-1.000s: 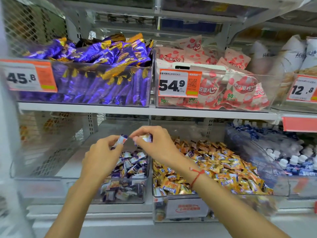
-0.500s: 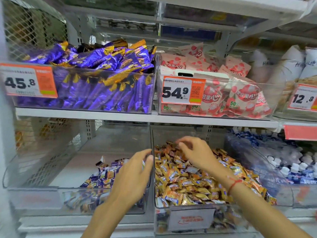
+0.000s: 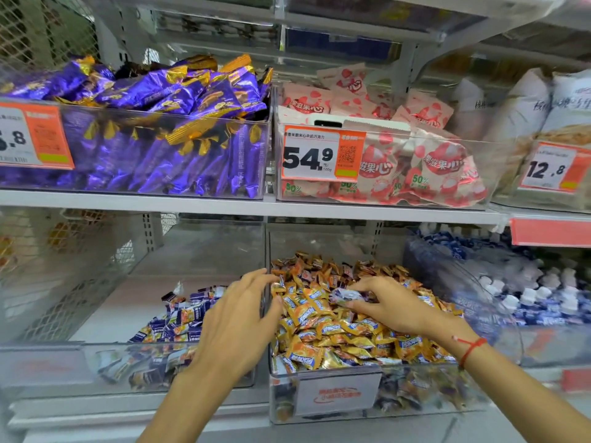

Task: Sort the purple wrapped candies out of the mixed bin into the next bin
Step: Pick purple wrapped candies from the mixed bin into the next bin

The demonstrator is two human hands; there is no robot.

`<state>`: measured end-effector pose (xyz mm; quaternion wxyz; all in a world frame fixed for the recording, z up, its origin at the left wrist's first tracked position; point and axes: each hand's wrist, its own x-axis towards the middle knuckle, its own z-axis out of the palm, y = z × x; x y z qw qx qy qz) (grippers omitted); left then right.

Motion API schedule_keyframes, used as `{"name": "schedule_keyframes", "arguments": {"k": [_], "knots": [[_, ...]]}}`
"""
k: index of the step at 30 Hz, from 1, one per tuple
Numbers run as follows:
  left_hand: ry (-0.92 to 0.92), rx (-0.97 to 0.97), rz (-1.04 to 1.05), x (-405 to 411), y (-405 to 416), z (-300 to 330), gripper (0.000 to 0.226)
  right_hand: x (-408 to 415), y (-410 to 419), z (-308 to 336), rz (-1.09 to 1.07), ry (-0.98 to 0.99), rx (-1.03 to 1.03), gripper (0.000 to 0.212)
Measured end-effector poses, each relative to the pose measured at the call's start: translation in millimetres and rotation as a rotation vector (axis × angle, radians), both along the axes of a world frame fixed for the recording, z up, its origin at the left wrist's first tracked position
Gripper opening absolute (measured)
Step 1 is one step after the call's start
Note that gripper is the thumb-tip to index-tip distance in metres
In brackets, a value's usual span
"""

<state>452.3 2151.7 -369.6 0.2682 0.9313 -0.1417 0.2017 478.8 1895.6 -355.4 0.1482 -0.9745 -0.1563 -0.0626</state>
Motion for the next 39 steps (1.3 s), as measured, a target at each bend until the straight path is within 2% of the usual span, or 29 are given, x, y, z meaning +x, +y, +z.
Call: {"name": "schedule_keyframes", "arguments": {"k": [4,9,12,15,18,19,20,22,23,25,30,33,35,37,38,39], "knots": [[-0.067,-0.112,0.004,-3,-12,6,0.035,-20,0,9,0.016,0.013,0.356,0.039],[-0.032,-0.377,-0.215,-12,-47,22,0.041,-39,21,33,0.125,-0.013,0.524,0.022],[0.044,-0.616,-0.242,-12,-61,23,0.038,-45,35,43,0.146,-0.074,0.515,0.019],[0.087,-0.856,-0.284,-13,-65,25,0.025,-44,42,39,0.154,-0.101,0.490,0.019],[0.039,-0.897,-0.278,-15,-62,27,0.014,-34,40,33,0.080,0.016,0.581,0.040],[0.021,-0.900,-0.250,-13,-59,27,0.014,-27,38,29,-0.003,0.044,0.470,0.050],[0.016,-0.908,-0.225,-11,-56,27,0.016,-18,35,23,-0.116,0.041,0.258,0.056],[0.052,-0.928,-0.202,-7,-48,26,0.027,-5,31,11,-0.305,0.008,-0.087,0.052],[0.078,-0.932,-0.202,-7,-44,26,0.034,-1,31,6,-0.329,0.035,-0.139,0.046],[0.122,-0.927,-0.223,-6,-36,26,0.048,1,32,-3,-0.315,0.116,-0.114,0.038],[0.188,-0.869,-0.283,-6,-22,26,0.052,-6,29,-4,-0.200,0.076,0.102,0.020],[0.207,-0.922,-0.331,-8,-14,30,0.050,-14,31,2,-0.184,-0.006,0.292,0.010],[0.219,-0.981,-0.352,-9,-12,33,0.048,-20,35,16,-0.190,-0.012,0.624,0.009],[0.217,-0.995,-0.358,-9,-14,33,0.044,-30,41,32,-0.125,0.100,1.032,0.011],[0.217,-0.993,-0.359,-10,-17,32,0.042,-35,46,38,-0.072,0.178,1.181,0.012],[0.222,-0.993,-0.363,-11,-20,30,0.039,-40,51,43,-0.029,0.224,1.247,0.013]]}}
